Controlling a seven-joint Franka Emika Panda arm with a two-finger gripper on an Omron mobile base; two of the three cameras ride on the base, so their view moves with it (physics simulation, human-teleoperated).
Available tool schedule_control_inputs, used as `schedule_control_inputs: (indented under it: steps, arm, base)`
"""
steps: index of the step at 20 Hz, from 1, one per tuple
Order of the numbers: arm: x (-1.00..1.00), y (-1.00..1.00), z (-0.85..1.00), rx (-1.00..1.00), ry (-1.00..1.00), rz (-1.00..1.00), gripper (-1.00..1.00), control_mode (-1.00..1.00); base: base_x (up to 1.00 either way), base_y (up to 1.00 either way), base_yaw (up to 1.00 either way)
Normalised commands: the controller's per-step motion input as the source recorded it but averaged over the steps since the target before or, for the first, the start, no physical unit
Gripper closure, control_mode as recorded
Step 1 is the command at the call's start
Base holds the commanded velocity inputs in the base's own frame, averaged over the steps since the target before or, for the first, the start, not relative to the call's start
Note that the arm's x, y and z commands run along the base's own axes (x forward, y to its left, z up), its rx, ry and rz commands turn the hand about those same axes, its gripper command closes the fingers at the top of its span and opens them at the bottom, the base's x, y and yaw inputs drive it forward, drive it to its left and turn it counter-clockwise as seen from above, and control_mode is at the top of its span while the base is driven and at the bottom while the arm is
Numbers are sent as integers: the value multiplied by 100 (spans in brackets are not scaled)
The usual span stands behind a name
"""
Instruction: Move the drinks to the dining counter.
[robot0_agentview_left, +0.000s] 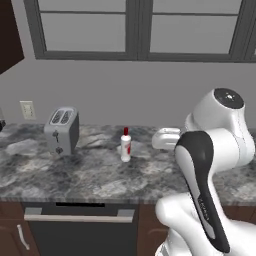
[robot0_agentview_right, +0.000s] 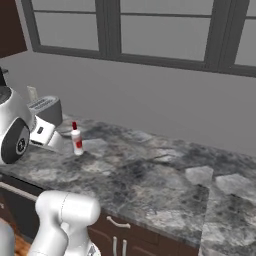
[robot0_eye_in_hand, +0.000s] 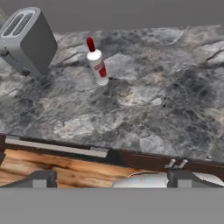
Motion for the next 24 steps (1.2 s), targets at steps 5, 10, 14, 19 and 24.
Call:
schedule_control_inputs:
  steps: [5, 10, 14, 19, 24]
  arm:
    - [89, 0, 0, 0, 3, 12, -100, -100]
    - [81, 12, -1, 0, 3, 13, -100, -100]
    - [75, 30, -3, -2, 0, 15, -100, -100]
    - [49, 30, -19, -4, -3, 14, -100, -100]
    - [38, 11, -35, -2, -1, 15, -100, -100]
  base:
    - [0, 0, 0]
    - [0, 0, 0]
    - [0, 0, 0]
    - [0, 0, 0]
    - [0, 0, 0]
